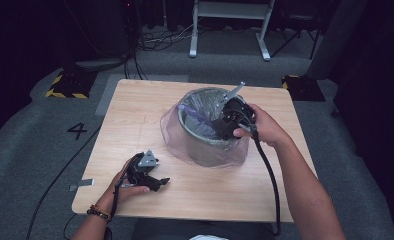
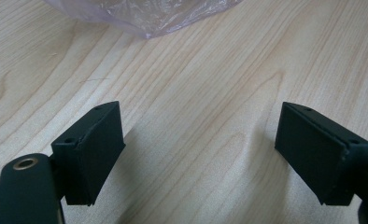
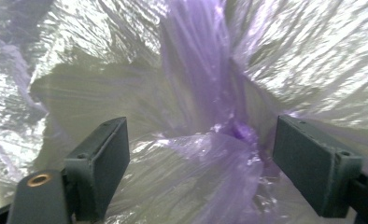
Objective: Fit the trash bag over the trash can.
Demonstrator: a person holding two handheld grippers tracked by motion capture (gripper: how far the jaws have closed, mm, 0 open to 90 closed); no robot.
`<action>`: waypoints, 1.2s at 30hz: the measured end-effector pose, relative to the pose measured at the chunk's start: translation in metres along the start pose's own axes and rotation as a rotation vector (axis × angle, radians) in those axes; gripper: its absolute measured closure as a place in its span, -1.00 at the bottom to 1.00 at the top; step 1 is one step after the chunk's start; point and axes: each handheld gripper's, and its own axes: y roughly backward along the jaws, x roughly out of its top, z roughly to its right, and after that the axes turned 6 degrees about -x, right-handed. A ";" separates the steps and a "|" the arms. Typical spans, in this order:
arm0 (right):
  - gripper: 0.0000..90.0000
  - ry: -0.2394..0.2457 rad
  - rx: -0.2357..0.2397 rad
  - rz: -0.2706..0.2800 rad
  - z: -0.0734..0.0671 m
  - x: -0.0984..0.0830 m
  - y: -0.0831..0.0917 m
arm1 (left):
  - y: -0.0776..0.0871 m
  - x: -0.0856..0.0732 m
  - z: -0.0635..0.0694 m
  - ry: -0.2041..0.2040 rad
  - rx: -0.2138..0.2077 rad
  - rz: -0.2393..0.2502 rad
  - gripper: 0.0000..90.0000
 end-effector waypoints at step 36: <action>-0.50 -0.004 -0.109 0.276 0.006 -0.017 0.017 | 0.000 0.000 0.000 0.000 0.000 0.000 -0.66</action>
